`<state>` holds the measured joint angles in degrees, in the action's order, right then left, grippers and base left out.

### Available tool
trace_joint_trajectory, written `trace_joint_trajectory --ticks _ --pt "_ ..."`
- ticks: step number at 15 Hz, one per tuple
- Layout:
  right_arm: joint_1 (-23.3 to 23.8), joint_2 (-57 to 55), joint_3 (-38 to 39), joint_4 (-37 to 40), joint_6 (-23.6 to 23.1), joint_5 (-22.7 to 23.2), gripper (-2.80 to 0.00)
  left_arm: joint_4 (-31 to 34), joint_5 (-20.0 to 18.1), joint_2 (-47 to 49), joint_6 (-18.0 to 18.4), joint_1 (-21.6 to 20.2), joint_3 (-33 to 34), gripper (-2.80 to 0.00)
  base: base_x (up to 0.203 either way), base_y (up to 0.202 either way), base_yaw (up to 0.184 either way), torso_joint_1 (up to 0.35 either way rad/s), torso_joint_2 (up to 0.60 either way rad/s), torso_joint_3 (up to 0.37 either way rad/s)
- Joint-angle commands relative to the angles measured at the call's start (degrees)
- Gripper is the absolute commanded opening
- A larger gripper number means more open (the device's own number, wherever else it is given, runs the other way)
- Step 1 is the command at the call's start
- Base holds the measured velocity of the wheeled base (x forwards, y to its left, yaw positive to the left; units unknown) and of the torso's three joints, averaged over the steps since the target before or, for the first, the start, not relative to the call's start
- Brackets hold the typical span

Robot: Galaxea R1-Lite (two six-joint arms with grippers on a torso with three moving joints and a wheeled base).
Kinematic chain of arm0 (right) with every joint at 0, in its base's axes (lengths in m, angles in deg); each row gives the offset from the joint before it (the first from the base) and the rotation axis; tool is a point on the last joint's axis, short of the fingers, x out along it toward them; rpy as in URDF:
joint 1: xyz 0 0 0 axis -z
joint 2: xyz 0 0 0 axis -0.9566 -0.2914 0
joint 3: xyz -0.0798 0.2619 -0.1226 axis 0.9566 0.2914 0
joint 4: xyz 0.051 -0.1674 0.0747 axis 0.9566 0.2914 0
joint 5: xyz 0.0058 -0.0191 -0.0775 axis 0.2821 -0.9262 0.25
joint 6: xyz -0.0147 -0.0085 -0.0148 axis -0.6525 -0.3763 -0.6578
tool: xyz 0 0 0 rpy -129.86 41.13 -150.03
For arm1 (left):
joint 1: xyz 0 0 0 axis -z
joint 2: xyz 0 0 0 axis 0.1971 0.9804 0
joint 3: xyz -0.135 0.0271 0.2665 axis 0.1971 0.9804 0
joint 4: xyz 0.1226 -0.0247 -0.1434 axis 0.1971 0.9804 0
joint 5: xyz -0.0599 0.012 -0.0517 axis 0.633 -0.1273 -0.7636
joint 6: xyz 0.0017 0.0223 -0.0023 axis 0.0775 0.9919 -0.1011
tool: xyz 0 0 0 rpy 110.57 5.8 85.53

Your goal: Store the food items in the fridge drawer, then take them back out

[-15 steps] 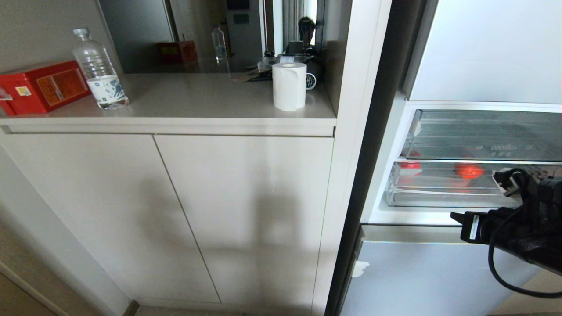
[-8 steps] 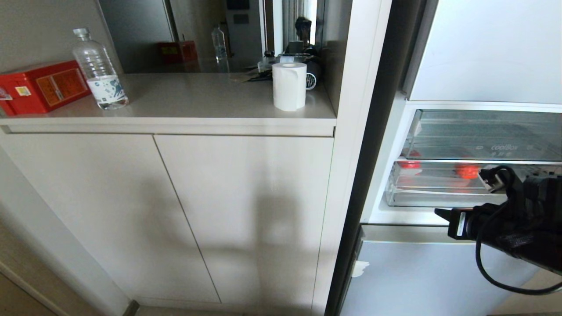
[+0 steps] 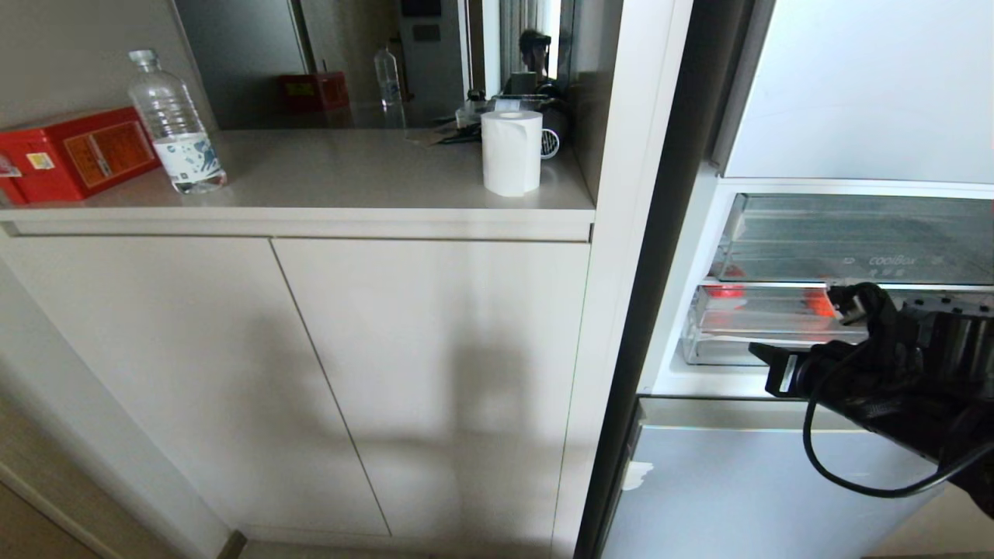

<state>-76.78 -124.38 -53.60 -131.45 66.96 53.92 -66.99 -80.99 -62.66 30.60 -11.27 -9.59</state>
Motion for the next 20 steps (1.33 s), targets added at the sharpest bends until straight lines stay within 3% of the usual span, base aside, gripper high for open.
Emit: trace_joint_trajectory --ticks 1,9,10,20 --pt "-0.2 -4.6 0.5 -3.4 -0.1 0.0 -2.80 0.0 0.0 -0.1 0.0 0.0 0.0 -2.80 0.000 0.000 0.000 0.000 0.00 0.000" --pt "-1.5 -10.1 -0.7 -11.5 -0.3 -2.0 -2.80 0.0 0.0 -0.1 -0.1 0.0 0.0 -2.80 0.000 0.000 0.000 0.000 0.00 0.000" --pt "-1.7 -10.2 -0.6 -11.8 -0.4 -2.6 0.00 0.0 0.0 -0.1 0.0 0.0 0.0 -2.80 0.000 0.000 0.000 0.000 0.00 0.000" --pt "-2.0 -15.2 -6.0 -13.6 -0.2 -2.6 0.00 0.0 0.0 -0.1 0.0 0.0 0.0 -2.80 0.000 0.000 0.000 0.000 0.00 0.000"
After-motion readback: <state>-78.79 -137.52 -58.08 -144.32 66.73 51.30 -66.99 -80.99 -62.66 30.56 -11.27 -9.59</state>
